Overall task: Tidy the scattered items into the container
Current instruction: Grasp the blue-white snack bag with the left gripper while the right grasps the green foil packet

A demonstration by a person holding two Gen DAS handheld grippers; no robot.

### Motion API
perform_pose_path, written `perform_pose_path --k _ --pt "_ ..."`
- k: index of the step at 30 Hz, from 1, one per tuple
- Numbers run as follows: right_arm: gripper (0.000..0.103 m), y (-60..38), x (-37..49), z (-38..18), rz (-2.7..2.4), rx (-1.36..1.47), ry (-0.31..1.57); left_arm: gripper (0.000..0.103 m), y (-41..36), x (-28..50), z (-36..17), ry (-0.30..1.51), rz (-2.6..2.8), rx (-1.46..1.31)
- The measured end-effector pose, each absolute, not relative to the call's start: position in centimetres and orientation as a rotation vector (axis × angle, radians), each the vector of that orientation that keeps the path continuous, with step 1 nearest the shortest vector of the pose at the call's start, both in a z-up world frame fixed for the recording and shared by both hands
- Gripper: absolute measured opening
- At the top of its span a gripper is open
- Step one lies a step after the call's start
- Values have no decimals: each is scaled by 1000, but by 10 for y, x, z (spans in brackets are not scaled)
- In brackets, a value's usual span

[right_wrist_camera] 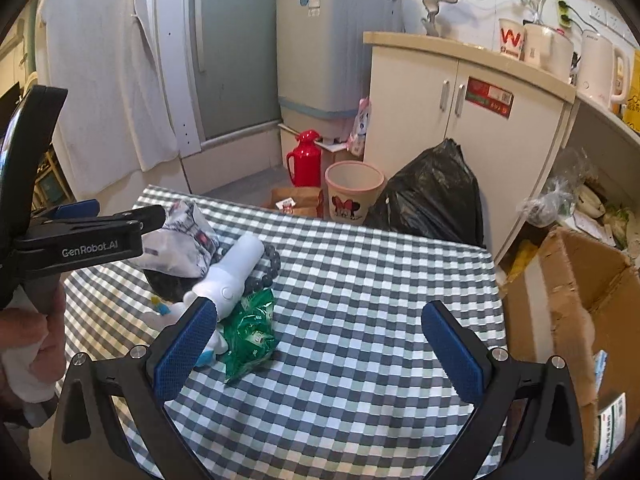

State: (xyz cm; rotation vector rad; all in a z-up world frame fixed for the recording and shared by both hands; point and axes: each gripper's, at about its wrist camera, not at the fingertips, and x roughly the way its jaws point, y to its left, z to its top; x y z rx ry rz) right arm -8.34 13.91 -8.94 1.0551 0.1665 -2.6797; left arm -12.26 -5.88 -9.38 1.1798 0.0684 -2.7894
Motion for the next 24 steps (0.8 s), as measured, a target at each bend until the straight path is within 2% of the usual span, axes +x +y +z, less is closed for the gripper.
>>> perform_pose_path --k 21,24 --pt "103 120 -121 -146 -2564 1183 172 103 -61 -155 -132 96 -2805 1248" --pt "103 116 -127 -156 -2535 1219 184 92 -62 -156 -134 113 -2816 1242"
